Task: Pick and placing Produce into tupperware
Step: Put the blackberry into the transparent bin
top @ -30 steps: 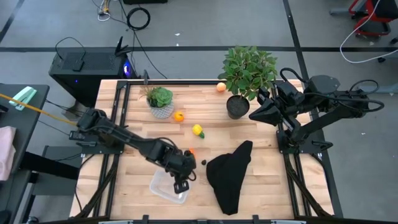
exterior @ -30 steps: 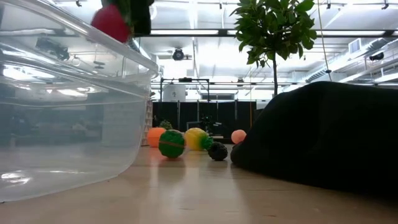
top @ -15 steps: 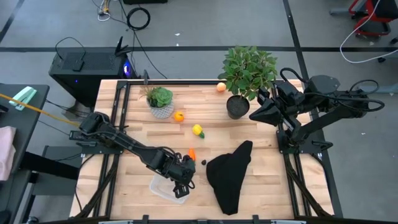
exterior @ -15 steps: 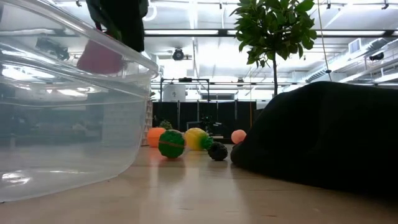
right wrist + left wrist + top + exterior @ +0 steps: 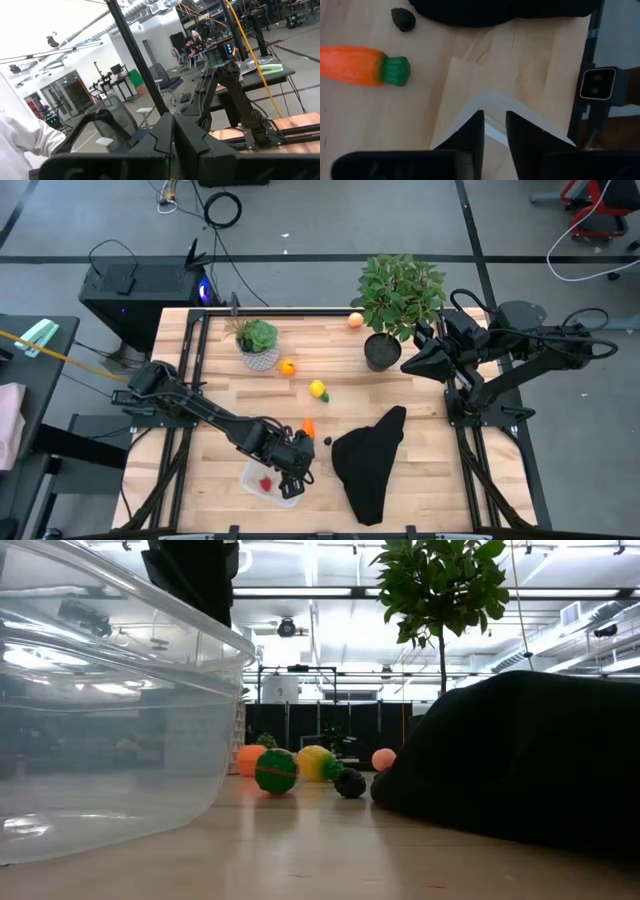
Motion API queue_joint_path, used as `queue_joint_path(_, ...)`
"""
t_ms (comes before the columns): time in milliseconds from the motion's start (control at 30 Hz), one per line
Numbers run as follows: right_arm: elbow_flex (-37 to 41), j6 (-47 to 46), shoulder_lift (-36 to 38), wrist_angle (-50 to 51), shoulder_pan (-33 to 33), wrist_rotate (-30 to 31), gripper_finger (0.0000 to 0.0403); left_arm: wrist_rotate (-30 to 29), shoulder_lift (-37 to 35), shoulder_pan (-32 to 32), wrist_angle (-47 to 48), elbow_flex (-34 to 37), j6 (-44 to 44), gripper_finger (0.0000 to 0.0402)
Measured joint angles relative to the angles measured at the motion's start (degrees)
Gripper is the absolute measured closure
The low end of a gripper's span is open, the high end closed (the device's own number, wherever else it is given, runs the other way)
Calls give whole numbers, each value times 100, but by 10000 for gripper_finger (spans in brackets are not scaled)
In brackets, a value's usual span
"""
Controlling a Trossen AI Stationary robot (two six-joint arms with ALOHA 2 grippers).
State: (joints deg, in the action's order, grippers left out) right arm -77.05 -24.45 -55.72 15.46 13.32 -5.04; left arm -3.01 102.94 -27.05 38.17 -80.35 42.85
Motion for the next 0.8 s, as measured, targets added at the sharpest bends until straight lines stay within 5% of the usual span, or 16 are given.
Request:
queue_joint_path(333, 0, 59, 0, 10, -2, 0, 380, -310, -116, 539, -119, -274, -52, 250)
queue_joint_path(500, 0, 62, -9, 34, -1, 0, 380, -861, -69, 978, -462, -276, -1195, 217)
queue_joint_path(800, 0, 57, -11, 61, 105, -17, 380, -882, 686, 1300, -611, -276, -2771, 141)
